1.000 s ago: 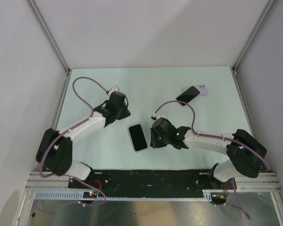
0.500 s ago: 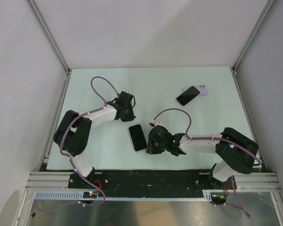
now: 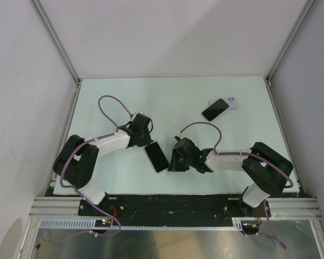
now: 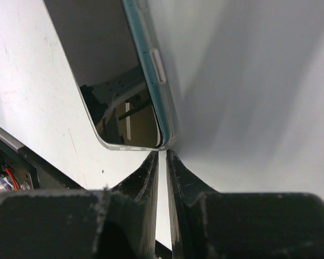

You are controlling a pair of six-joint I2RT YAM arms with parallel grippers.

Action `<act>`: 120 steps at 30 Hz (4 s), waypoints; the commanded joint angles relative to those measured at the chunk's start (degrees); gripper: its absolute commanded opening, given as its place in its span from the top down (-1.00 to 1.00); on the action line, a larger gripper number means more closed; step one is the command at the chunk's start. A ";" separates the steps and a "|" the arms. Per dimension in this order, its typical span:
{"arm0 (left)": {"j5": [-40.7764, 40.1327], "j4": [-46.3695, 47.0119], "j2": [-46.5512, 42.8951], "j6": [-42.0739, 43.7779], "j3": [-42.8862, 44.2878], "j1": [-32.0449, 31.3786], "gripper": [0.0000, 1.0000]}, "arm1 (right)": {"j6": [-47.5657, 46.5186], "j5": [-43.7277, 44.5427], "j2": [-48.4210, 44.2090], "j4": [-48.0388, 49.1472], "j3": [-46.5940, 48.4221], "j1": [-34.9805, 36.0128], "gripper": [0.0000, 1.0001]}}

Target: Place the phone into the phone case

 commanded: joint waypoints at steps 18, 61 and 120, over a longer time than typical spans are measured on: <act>-1.40 -4.67 -23.03 -6.12 -12.51 -2.37 0.83 | -7.07 5.02 4.20 -4.24 11.53 -12.37 0.68; -0.59 -7.62 -8.91 -3.10 -5.50 -4.22 0.81 | -3.19 5.96 2.90 2.68 4.84 -10.74 0.70; 3.12 -5.37 -10.96 -4.94 -7.62 -5.48 0.55 | -5.11 13.04 -2.31 -8.43 1.99 -10.56 0.77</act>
